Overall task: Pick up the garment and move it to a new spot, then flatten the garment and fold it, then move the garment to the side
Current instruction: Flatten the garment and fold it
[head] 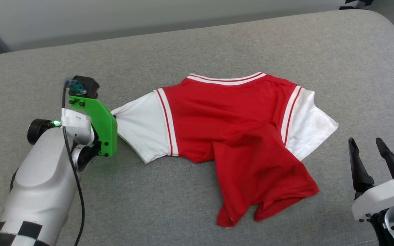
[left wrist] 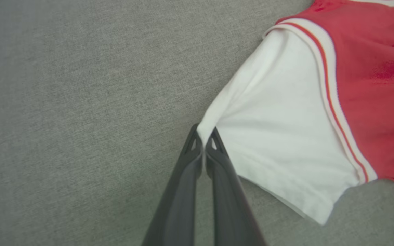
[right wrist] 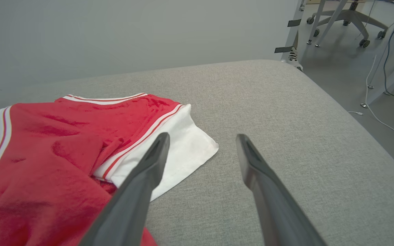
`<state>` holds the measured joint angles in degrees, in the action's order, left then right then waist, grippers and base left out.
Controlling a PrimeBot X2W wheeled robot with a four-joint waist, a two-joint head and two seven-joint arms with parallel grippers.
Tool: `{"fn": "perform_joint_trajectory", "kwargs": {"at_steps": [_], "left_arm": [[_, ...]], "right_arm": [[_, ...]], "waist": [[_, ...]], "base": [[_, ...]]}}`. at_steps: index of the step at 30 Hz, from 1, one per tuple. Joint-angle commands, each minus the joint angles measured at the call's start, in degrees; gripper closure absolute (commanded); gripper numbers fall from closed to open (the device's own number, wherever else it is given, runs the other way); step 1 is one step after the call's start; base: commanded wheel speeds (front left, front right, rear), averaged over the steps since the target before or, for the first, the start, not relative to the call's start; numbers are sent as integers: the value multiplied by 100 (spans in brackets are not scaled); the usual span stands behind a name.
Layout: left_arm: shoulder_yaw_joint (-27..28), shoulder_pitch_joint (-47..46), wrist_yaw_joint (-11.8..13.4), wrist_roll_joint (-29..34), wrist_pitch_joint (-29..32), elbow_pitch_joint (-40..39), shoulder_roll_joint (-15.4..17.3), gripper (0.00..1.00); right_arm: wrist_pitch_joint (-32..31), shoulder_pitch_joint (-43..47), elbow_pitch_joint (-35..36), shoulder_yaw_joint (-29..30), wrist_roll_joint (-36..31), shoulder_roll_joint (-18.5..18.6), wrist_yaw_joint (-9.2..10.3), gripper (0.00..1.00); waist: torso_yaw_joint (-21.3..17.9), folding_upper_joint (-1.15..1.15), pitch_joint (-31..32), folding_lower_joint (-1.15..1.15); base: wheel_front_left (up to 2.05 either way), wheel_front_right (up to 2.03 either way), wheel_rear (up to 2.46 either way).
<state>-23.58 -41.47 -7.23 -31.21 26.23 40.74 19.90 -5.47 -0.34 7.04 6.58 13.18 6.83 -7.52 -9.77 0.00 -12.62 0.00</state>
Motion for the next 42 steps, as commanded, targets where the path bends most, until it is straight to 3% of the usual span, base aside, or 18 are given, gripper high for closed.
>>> {"fn": "perform_joint_trajectory", "kwargs": {"at_steps": [1,6,14,20,29,33,42], "left_arm": [[87,135,51,-64,-64,-56,127,100],[304,547,172,-224,-133,-387,423,100],[457,1596,548,-419,-231,-1371,486,100],[442,2208,988,-386,-275,-2560,379,100],[373,2530,1476,-222,-128,-4188,334,100],[313,2574,1588,-145,-8,-4660,363,100],[97,2407,1610,-23,41,-5107,266,100]], "right_arm": [[-58,87,-18,17,-34,19,3,0],[-324,205,-100,48,-34,43,3,0],[-816,278,-334,68,-20,195,3,0],[-1656,6,-288,-157,194,751,3,0],[-3897,-1376,-405,-600,1200,2084,3,0],[-4591,-2019,-773,-723,1452,2299,3,0],[-4853,-2902,-1781,-1161,1500,2593,3,0]], "waist": [[212,0,166,0],[391,0,213,0],[617,0,173,0],[784,0,32,0],[1109,0,-475,0],[1250,0,-715,0],[1579,0,-1152,0]], "base": [[0,0,0],[0,0,0],[0,0,0],[0,0,0],[0,0,0],[0,0,0],[0,0,0]]}}
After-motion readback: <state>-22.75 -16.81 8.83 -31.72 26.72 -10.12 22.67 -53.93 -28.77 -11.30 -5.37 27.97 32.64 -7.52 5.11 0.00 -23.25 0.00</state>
